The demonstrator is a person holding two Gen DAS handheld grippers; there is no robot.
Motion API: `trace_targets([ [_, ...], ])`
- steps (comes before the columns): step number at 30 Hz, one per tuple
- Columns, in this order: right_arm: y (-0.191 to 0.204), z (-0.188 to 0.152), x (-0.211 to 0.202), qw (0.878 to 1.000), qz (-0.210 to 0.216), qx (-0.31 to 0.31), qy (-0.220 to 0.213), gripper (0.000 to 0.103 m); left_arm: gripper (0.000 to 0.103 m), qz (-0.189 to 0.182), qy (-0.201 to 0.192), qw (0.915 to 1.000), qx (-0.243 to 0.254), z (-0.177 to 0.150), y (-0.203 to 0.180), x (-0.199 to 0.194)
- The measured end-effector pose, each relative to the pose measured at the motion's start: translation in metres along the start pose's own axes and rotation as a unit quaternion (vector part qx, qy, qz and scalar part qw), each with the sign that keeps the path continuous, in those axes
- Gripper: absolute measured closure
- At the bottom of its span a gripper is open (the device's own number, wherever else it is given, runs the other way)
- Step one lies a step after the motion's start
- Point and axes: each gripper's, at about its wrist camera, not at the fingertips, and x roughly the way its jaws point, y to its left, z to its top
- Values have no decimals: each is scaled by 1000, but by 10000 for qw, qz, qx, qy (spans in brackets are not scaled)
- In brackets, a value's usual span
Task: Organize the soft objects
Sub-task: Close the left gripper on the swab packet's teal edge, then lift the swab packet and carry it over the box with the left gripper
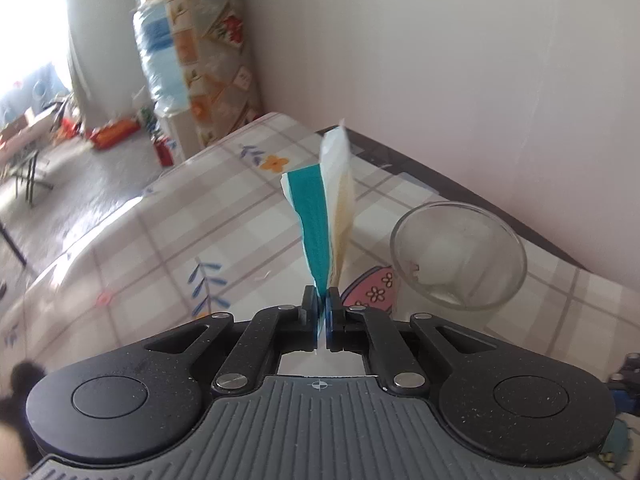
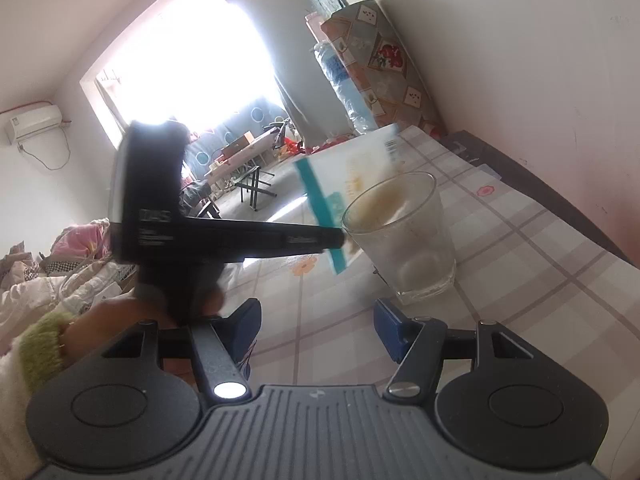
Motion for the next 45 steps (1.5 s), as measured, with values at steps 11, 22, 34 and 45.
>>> trace_targets([
  [11, -16, 1, -14, 9978, 230, 581, -205, 38, 102, 303, 312, 9971, -632, -29, 4, -92],
  [22, -54, -13, -32, 9578, 1572, 2354, 500, 23, 102, 171, 277, 9991, -258, -109, -38, -155],
  [34, -23, -23, 7, 9475, 1523, 2258, 1678, 15, 101, -79, 166, 9996, -203, -152, -50, -172],
  [45, 3, -22, 23, 9560, 999, 1828, 2068, 68, 100, -319, -75, 9986, -413, -166, -41, -172],
])
